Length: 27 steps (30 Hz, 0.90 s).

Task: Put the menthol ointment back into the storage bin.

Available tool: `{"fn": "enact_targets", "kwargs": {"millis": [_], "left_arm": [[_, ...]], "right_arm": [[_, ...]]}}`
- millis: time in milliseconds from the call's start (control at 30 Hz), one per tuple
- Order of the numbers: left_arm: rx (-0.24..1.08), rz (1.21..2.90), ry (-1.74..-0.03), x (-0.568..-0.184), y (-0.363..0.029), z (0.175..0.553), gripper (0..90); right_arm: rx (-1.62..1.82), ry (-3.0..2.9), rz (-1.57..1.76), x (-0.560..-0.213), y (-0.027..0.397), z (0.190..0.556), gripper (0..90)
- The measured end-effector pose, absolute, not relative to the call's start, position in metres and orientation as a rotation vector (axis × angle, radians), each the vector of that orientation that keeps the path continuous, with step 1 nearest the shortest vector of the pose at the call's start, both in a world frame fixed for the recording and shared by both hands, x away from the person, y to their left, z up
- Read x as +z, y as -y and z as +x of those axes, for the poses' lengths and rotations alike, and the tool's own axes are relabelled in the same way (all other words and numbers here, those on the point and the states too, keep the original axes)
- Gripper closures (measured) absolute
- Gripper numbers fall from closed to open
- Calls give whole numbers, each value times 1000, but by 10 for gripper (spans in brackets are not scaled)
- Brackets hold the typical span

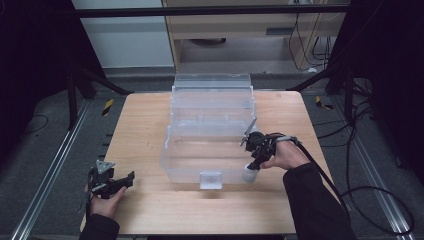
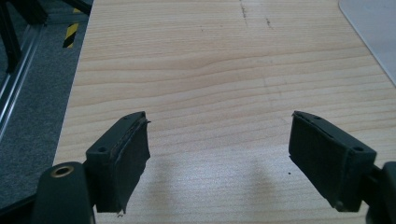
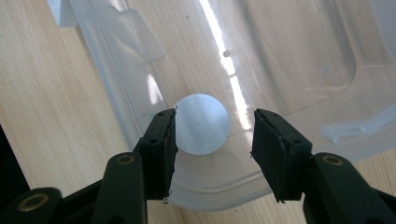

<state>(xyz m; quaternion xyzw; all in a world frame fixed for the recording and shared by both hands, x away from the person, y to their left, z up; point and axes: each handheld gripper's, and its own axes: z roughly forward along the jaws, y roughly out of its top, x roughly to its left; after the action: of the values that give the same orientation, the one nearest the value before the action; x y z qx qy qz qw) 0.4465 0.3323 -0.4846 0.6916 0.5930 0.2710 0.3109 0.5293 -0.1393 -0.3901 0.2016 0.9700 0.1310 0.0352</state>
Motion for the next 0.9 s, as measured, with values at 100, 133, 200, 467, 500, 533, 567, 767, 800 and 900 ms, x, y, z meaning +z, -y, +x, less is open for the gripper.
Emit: {"fn": "enact_targets", "kwargs": {"millis": [100,133,200,467,500,533,567,767,800,900], "left_arm": [[714,1825,-1565,-485,-332,446,196],[714,1825,-1565,-485,-332,446,196],[714,1825,-1564,-485,-332,446,196],[711,1824,-1565,-484,-332,446,196],[712,1824,-1565,-484,-332,446,196],[711,1823,-1565,-485,-332,446,196],[709,1823,-1566,-485,-332,446,196],[704,1826,-1566,-485,-332,446,199],[704,1824,-1567,-485,-331,446,201],[697,1825,-1565,-485,-331,446,211]], "right_arm": [[448,-2946,643,-386,141,527,426],[473,-2928,658,-383,143,526,414],[523,-2903,669,-379,147,524,392],[724,-2677,803,-363,167,517,263],[757,-2640,831,-362,171,516,254],[805,-2587,885,-359,177,514,223],[828,-2560,907,-359,180,513,212],[983,-2379,1077,-357,207,499,177],[1006,-2349,1090,-358,212,497,175],[1051,-2285,1122,-364,224,490,158]]}}
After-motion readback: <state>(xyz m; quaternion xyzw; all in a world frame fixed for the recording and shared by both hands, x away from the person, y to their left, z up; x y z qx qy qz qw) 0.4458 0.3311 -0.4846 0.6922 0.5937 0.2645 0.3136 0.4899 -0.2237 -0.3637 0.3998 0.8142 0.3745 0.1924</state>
